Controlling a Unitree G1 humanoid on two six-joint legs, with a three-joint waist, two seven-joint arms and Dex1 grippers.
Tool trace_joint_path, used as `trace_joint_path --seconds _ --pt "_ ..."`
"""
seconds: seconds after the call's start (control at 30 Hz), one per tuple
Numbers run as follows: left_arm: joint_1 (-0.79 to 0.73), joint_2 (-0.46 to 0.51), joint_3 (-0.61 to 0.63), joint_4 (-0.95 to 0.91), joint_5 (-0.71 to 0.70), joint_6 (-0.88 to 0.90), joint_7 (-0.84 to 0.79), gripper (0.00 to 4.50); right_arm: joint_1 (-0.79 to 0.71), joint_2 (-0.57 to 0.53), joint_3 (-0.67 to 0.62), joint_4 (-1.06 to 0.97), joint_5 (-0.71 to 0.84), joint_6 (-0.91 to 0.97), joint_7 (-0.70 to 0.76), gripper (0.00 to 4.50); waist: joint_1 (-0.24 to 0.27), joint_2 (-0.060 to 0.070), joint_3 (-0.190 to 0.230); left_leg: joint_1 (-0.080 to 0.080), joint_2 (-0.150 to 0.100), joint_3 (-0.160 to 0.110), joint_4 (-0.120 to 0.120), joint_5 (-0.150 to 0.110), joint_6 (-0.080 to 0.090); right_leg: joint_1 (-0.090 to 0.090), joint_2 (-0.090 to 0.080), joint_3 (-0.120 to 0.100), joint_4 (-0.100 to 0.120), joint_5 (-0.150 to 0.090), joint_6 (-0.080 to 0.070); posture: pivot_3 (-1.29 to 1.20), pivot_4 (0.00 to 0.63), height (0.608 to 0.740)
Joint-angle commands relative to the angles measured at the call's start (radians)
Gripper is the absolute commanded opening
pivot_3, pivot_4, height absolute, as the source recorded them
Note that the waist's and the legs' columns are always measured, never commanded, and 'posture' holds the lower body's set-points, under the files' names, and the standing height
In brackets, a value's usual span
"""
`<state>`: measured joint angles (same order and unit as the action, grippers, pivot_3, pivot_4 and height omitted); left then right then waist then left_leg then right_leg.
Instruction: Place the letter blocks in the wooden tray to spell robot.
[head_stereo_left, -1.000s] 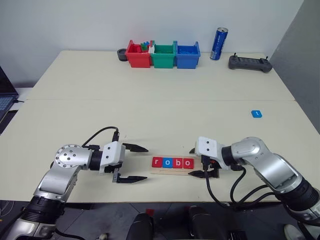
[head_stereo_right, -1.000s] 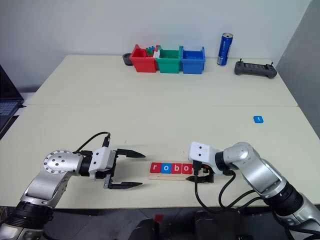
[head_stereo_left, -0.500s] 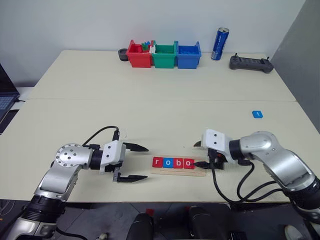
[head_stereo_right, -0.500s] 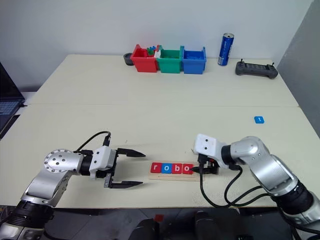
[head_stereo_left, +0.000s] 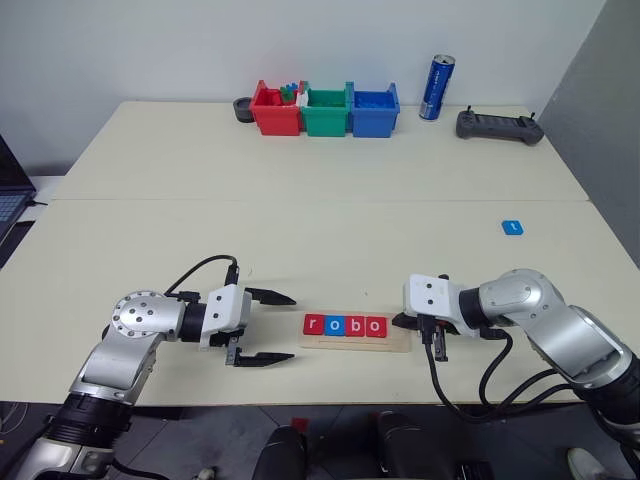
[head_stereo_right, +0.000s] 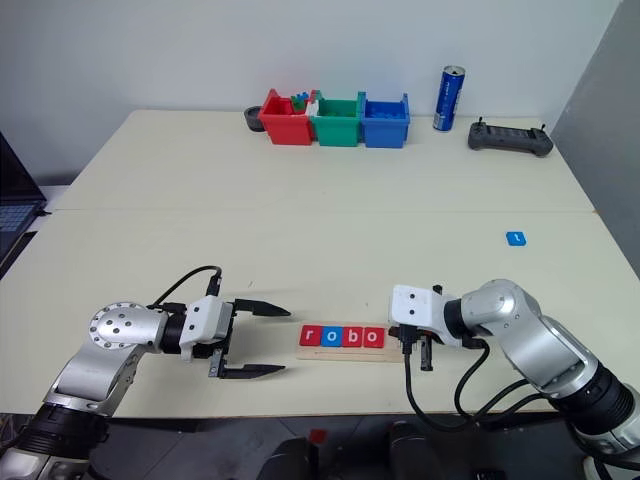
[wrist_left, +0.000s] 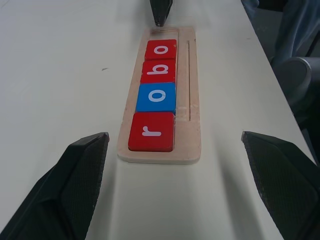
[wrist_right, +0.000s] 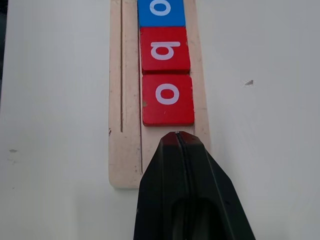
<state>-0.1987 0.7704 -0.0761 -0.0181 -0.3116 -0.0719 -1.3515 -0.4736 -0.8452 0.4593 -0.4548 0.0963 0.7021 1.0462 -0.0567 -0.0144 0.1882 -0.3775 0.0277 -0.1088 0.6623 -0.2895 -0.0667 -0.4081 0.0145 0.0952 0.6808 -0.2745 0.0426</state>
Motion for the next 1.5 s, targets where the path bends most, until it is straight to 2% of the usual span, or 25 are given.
trace_joint_path --seconds 0.03,0.27,0.57,0.8,1.0,1.5 --pt "0.001 0.007 0.011 -0.059 -0.017 0.023 0.016 4.5 -0.03 0.015 0.012 -0.006 -0.019 -0.019 0.011 0.01 0.0 0.0 0.0 0.0 0.0 0.0 0.0 0.0 0.0 0.0 0.0 0.0 0.0 0.0 0.0 0.0 0.15 0.74" --pt "-0.006 0.009 0.014 -0.101 -0.021 0.075 0.036 4.5 -0.027 0.049 0.069 0.02 -0.06 -0.057 0.013 0.01 0.0 0.0 0.0 0.0 0.0 0.0 0.0 0.0 0.0 0.0 0.0 0.0 0.0 0.0 0.0 0.0 0.15 0.74" --pt "0.002 -0.002 0.012 -0.027 -0.005 0.011 0.022 4.5 -0.013 0.08 0.073 0.044 -0.074 -0.093 0.009 0.01 0.0 0.0 0.0 0.001 0.0 0.0 0.0 0.0 0.0 0.0 0.0 0.0 0.0 0.0 0.0 0.0 0.15 0.74" --pt "0.024 0.001 0.017 0.009 -0.009 -0.043 0.01 4.5 0.014 0.019 -0.014 0.008 -0.04 -0.091 0.031 0.01 0.0 0.0 0.0 0.0 0.0 0.0 0.0 0.0 0.0 0.0 0.0 0.0 0.0 0.0 0.0 0.0 0.15 0.74" --pt "0.028 -0.002 0.011 -0.016 -0.012 -0.036 0.014 4.5 0.043 -0.007 -0.006 0.028 -0.064 -0.124 0.026 0.01 0.001 0.0 0.0 0.0 0.0 0.0 0.0 0.0 0.0 0.0 0.0 0.0 0.0 0.0 0.0 0.0 0.15 0.74" --pt "0.007 0.004 0.01 -0.058 -0.013 0.018 0.028 4.5 0.006 0.104 0.04 0.084 -0.112 -0.145 0.026 0.01 0.0 0.0 0.0 0.001 0.0 0.0 0.0 0.0 0.0 0.0 0.0 0.0 0.0 0.0 0.0 0.0 0.15 0.74"
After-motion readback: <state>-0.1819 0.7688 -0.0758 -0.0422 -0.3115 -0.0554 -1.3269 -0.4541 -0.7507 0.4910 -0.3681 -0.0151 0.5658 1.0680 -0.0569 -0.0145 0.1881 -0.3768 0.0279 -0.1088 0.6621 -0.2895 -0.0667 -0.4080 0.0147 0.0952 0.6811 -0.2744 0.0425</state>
